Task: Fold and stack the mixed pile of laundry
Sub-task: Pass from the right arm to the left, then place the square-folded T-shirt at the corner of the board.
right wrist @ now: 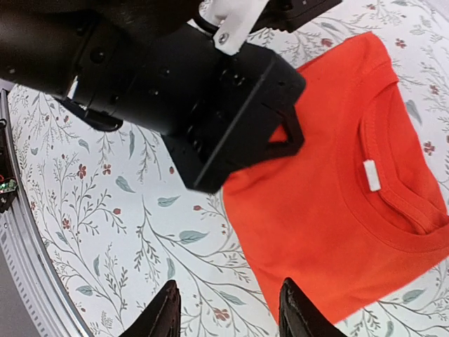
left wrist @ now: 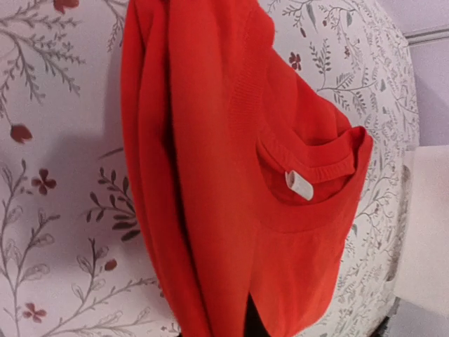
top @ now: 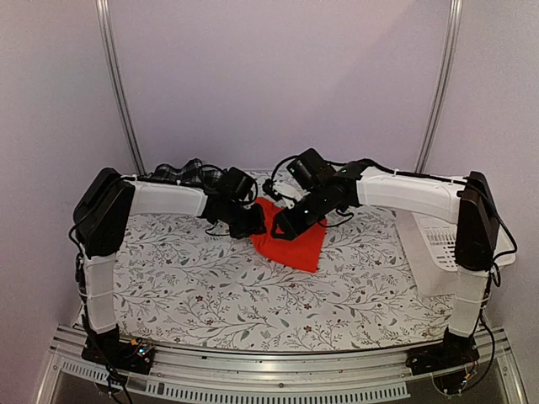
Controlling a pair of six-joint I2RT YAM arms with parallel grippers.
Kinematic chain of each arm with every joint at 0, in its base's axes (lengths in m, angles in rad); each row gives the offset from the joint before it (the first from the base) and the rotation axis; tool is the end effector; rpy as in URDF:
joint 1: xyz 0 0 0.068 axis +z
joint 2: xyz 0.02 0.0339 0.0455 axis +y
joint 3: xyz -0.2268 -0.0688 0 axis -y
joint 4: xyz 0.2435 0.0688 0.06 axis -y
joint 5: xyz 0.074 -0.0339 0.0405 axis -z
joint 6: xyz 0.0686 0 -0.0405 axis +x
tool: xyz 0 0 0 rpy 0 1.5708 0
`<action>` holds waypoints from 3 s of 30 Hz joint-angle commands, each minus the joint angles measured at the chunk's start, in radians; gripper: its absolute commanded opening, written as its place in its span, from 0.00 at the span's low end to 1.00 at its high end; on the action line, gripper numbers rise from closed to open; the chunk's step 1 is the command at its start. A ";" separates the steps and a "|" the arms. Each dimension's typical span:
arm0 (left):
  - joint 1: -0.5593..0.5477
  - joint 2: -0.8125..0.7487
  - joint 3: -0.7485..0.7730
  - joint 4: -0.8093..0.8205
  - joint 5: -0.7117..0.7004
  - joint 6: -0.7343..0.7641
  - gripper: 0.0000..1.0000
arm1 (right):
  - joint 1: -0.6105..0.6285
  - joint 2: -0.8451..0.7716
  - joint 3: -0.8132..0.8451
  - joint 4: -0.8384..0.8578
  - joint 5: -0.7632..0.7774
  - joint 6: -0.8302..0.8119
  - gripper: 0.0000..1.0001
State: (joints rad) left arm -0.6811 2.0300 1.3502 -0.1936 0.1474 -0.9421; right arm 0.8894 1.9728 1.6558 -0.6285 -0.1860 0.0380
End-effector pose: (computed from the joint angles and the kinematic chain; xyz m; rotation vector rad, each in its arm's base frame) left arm 0.3345 -0.2841 0.1017 -0.2735 2.6290 -0.8311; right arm 0.2683 0.3510 0.1887 -1.1453 2.3361 0.5929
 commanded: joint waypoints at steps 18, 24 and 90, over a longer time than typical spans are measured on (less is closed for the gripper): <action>0.266 0.287 0.747 -0.531 -0.225 0.609 0.00 | -0.246 -0.351 -0.320 0.004 0.011 0.085 0.86; 0.314 0.324 0.878 -0.557 -0.213 0.616 0.00 | -0.251 -0.340 -0.320 0.002 -0.003 0.085 0.86; 0.732 0.202 0.659 -0.311 -0.203 0.683 0.00 | -0.251 -0.233 -0.252 0.014 -0.096 0.157 0.99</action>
State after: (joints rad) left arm 0.0010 2.2627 2.0434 -0.5884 -0.0120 -0.2359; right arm 0.6449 1.7237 1.3701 -0.6041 -0.2726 0.1852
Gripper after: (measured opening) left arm 0.038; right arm 0.989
